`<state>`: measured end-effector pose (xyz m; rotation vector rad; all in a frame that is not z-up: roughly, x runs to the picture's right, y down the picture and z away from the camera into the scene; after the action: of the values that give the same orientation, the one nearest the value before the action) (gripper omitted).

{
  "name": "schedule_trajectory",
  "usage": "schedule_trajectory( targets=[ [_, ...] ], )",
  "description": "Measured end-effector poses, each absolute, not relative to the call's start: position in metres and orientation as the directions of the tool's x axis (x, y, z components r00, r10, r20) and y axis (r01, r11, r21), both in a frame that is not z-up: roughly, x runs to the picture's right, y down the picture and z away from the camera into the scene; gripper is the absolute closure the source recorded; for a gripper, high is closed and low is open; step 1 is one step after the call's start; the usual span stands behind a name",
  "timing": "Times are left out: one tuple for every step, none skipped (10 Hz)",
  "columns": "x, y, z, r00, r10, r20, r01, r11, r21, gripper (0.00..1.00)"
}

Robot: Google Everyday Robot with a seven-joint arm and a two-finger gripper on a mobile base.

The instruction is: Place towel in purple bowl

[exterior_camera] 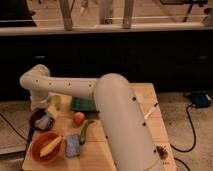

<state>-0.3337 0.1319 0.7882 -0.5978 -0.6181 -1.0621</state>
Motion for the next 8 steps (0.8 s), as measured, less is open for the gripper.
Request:
schedule_trajectory(
  targets=[
    [-0.3333, 0.1318, 0.7884, 0.354, -0.603, 0.715, 0.919, 0.367, -0.145, 0.2],
    [-0.333, 0.1316, 0.7886, 0.349, -0.604, 0.716, 0.919, 0.368, -0.138, 0.2],
    [-0.3324, 0.1309, 0.7887, 0.345, -0.606, 0.717, 0.92, 0.369, -0.131, 0.2],
    [-0.3318, 0.1303, 0.7889, 0.341, -0.607, 0.718, 0.92, 0.371, -0.124, 0.2],
    [-0.3314, 0.1296, 0.7888, 0.335, -0.608, 0.72, 0.921, 0.372, -0.114, 0.2],
    [-0.3309, 0.1285, 0.7886, 0.334, -0.61, 0.719, 0.921, 0.373, -0.111, 0.2],
    [-0.3301, 0.1281, 0.7887, 0.335, -0.609, 0.719, 0.921, 0.374, -0.112, 0.2],
    [-0.3305, 0.128, 0.7886, 0.334, -0.609, 0.719, 0.921, 0.374, -0.111, 0.2]
  ],
)
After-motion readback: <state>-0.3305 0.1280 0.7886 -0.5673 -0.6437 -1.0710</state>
